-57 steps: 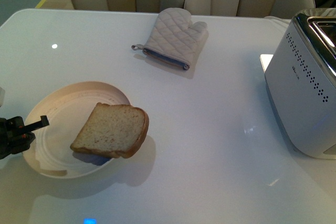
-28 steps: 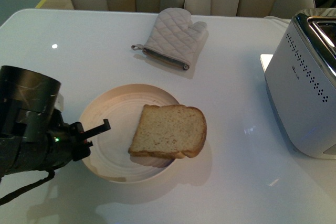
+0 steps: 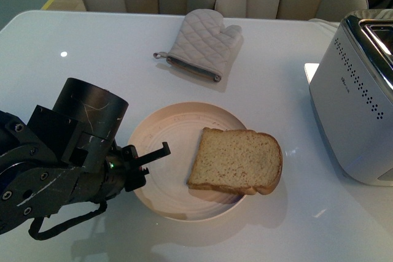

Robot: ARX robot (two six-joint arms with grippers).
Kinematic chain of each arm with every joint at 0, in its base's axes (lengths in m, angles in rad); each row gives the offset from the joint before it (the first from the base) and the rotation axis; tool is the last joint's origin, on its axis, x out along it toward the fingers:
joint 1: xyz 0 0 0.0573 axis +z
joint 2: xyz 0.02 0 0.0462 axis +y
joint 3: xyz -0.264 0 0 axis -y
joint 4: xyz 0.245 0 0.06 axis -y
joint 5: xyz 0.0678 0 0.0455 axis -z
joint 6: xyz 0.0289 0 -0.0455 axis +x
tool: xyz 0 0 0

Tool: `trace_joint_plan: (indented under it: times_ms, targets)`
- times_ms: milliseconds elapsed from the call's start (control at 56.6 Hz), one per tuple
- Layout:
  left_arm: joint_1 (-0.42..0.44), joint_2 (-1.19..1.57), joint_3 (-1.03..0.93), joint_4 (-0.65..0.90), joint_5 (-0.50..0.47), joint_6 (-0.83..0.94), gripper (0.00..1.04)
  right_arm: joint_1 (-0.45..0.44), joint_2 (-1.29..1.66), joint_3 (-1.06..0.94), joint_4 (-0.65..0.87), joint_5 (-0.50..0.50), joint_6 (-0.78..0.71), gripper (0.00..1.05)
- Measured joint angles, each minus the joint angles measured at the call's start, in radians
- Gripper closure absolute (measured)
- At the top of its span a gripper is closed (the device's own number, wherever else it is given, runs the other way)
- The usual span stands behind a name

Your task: Put bread into toaster

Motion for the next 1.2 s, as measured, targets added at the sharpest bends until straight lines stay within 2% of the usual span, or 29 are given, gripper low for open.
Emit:
trace_joint_plan:
  times_ms: [159,283,477,565,830,1007,1095,1148,1201]
  targets:
    - [0.012,-0.003,-0.019,0.019,0.006,0.002,0.69,0.000,0.000,0.000,0.000,0.000,0.000,0.09]
    - [0.059,-0.047,-0.066,0.048,0.011,0.010,0.52,0.000,0.000,0.000,0.000,0.000,0.000,0.09]
    - [0.195,-0.242,-0.185,0.129,0.026,0.069,0.24,0.000,0.000,0.000,0.000,0.000,0.000,0.09]
    - [0.301,-0.424,-0.277,0.175,0.057,0.133,0.06,0.000,0.000,0.000,0.000,0.000,0.000,0.09]
    - [0.461,-0.895,-0.447,0.149,0.186,0.180,0.07,0.000,0.000,0.000,0.000,0.000,0.000,0.09]
    - [0.478,-1.033,-0.468,0.153,0.183,0.194,0.08,0.000,0.000,0.000,0.000,0.000,0.000,0.09]
    - [0.435,-0.937,-0.586,0.559,0.066,0.433,0.27,0.000,0.000,0.000,0.000,0.000,0.000,0.09]
    - [0.426,-1.003,-0.618,0.629,0.061,0.565,0.39,0.000,0.000,0.000,0.000,0.000,0.000,0.09]
    - [0.426,-1.066,-0.626,0.629,0.056,0.613,0.48,0.000,0.000,0.000,0.000,0.000,0.000,0.09]
